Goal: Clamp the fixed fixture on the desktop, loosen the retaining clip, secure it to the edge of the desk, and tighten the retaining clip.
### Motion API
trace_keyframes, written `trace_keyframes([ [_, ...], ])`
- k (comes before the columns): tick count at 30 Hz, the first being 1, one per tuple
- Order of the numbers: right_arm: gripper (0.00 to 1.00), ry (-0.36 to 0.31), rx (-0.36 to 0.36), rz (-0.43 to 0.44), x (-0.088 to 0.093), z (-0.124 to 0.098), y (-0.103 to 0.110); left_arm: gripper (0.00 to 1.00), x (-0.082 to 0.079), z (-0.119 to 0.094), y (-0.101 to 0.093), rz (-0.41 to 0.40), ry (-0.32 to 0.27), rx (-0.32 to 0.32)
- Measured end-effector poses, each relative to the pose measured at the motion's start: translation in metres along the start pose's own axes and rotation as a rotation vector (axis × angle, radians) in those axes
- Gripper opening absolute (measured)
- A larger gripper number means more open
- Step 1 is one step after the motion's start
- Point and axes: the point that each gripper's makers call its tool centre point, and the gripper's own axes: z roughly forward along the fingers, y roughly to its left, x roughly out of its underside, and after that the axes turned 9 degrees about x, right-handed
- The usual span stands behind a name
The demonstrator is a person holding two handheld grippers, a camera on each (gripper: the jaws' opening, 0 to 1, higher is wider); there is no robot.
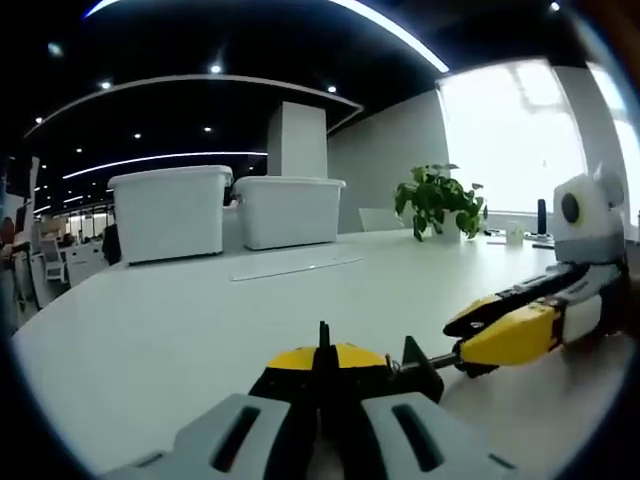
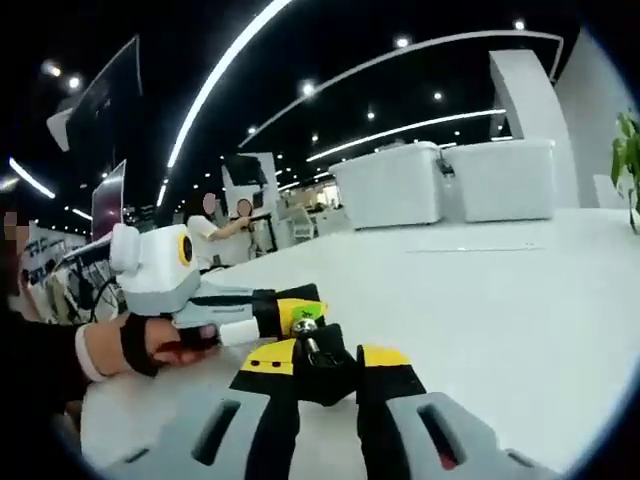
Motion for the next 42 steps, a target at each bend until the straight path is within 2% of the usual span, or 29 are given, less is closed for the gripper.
trace_keyframes([
  [3,0.17,-0.061,0.048,-0.287,-0.003,-0.004,0.01,0.04,0.0,0.0,0.0,0.002,0.001,0.001],
  [5,0.17,-0.09,0.064,-0.425,-0.003,-0.006,0.017,0.04,0.0,0.0,0.0,0.004,0.001,0.0],
  [8,0.17,-0.107,0.085,-0.532,-0.003,-0.006,0.018,0.04,0.0,0.0,0.001,0.004,0.001,-0.003],
  [9,0.17,-0.12,0.092,-0.611,-0.002,-0.006,0.02,0.04,0.0,0.001,0.001,0.006,0.001,-0.004],
  [17,0.17,-0.175,0.14,-1.021,0.002,-0.007,0.03,0.04,0.0,0.001,0.002,0.006,0.002,-0.008],
  [18,0.17,-0.175,0.144,-1.049,0.003,-0.007,0.03,0.04,0.0,0.001,0.002,0.005,0.002,-0.008],
  [19,0.17,-0.173,0.143,-1.025,0.003,-0.007,0.031,0.04,0.0,0.001,0.002,0.004,0.002,-0.008],
  [23,0.18,-0.171,0.144,-1.013,0.004,-0.006,0.028,0.04,0.0,0.001,0.002,0.007,0.003,-0.009],
  [25,0.19,-0.172,0.11,-1.017,0.004,-0.004,0.028,0.04,0.0,0.001,0.002,0.006,0.003,-0.008],
  [26,0.19,-0.16,0.086,-0.987,0.005,-0.003,0.028,0.04,0.0,0.001,0.002,0.003,0.003,-0.008],
  [28,0.2,-0.134,0.042,-0.821,0.003,-0.004,0.025,0.04,0.001,0.001,0.001,0.0,0.002,-0.006],
  [31,0.3,-0.07,0.004,-0.423,-0.003,-0.006,0.011,0.04,0.001,0.0,0.0,0.002,0.002,-0.002],
  [33,0.31,-0.027,-0.013,-0.173,-0.003,-0.01,0.004,0.04,0.001,0.0,0.0,-0.001,0.002,-0.001],
  [35,0.31,0.028,-0.056,0.046,0.002,-0.009,-0.001,0.04,0.001,0.0,0.0,0.0,0.002,-0.001],
  [36,0.31,0.05,-0.077,0.129,0.005,-0.009,-0.001,0.04,0.001,0.0,0.0,0.0,0.002,0.0],
  [38,0.31,0.068,-0.09,0.216,0.009,-0.008,0.0,0.04,0.001,0.0,0.0,0.001,0.002,0.0],
  [40,0.24,0.087,-0.079,0.278,0.011,-0.006,-0.003,0.04,0.001,0.0,0.0,0.0,0.002,0.0],
  [42,0.22,0.101,-0.081,0.362,0.011,-0.004,-0.003,0.04,0.001,0.0,-0.001,0.002,0.003,0.002],
])
